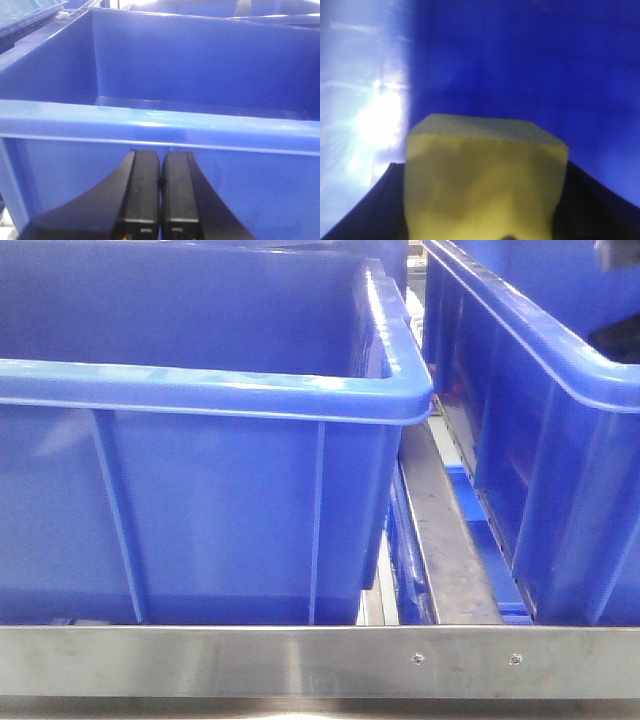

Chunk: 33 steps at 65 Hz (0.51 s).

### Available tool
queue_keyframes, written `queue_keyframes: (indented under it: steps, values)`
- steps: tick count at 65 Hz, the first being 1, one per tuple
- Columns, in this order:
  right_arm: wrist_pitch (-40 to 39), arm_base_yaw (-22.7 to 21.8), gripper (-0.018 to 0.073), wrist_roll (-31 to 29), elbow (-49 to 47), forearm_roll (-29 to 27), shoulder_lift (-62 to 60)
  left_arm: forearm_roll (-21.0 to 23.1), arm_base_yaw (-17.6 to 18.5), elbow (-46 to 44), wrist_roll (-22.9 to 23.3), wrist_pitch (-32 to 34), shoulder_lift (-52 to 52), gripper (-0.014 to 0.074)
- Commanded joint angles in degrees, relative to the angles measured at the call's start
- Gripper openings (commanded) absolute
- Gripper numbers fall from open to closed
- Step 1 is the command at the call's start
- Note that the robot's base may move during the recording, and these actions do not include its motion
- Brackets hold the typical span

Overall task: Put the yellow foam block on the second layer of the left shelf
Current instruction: 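Move the right gripper with the cube over a blue bin on the shelf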

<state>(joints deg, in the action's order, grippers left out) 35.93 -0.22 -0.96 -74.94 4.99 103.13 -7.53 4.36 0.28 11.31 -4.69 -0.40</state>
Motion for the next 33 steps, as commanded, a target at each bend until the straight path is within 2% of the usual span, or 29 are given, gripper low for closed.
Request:
queue_keyframes:
  steps: [1, 7, 16, 33]
  values:
    - [-3.12, -0.46, 0.0322, -0.64, -2.23, 0.22, -2.41, 0.42, 0.29, 1.48, 0.22, 5.04, 0.41, 0.0136]
    - [-3.12, -0.46, 0.0382, -0.64, -2.26, 0.22, -2.49, 0.42, 0.29, 1.48, 0.22, 5.04, 0.41, 0.0136]
    - [-1.98, -0.46, 0.0642, -0.44, -2.43, 0.22, -2.62, 0.42, 0.29, 1.48, 0.22, 5.04, 0.41, 0.0136]
    - [-1.43, -0.46, 0.0624, -0.44, -2.43, 0.27, -4.45, 0.42, 0.29, 1.48, 0.22, 5.04, 0.41, 0.0136]
